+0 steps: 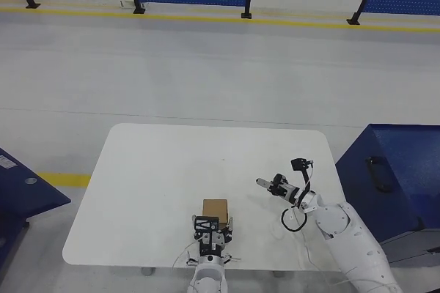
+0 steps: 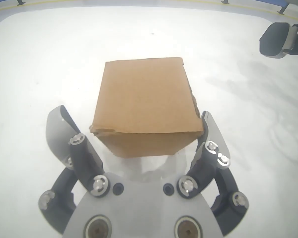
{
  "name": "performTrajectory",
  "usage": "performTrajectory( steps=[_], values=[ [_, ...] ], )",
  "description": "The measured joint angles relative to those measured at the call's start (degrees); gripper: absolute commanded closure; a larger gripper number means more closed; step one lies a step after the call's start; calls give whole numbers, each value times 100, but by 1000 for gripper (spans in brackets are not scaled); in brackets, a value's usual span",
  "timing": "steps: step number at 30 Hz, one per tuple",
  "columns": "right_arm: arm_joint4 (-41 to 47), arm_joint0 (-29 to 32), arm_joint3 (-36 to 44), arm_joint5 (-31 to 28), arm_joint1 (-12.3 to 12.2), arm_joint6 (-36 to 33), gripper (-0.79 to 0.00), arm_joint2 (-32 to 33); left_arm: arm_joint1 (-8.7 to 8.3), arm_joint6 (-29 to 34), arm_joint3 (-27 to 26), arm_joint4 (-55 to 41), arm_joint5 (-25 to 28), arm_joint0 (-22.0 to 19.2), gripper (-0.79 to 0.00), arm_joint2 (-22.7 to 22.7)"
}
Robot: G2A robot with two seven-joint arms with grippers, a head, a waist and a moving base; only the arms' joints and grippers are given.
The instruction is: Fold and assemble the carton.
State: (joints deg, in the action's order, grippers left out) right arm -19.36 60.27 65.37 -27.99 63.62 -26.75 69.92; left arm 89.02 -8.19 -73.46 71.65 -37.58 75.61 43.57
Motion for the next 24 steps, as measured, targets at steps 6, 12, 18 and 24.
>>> performTrajectory(
  steps=[6,12,18,24],
  values=[
    [-63,16,102,47,-1,-27,-785,0,89,-84,142,-68,15,-74,-785,15],
    [-90,52,187,75,-4,-37,-785,16,114,-108,140,-33,91,-10,-382,106],
    [-122,83,212,86,-6,-29,-785,29,133,-160,94,60,108,64,-191,193],
    [-66,116,203,27,-18,21,-785,116,151,-254,-131,153,175,171,-25,246]
  ],
)
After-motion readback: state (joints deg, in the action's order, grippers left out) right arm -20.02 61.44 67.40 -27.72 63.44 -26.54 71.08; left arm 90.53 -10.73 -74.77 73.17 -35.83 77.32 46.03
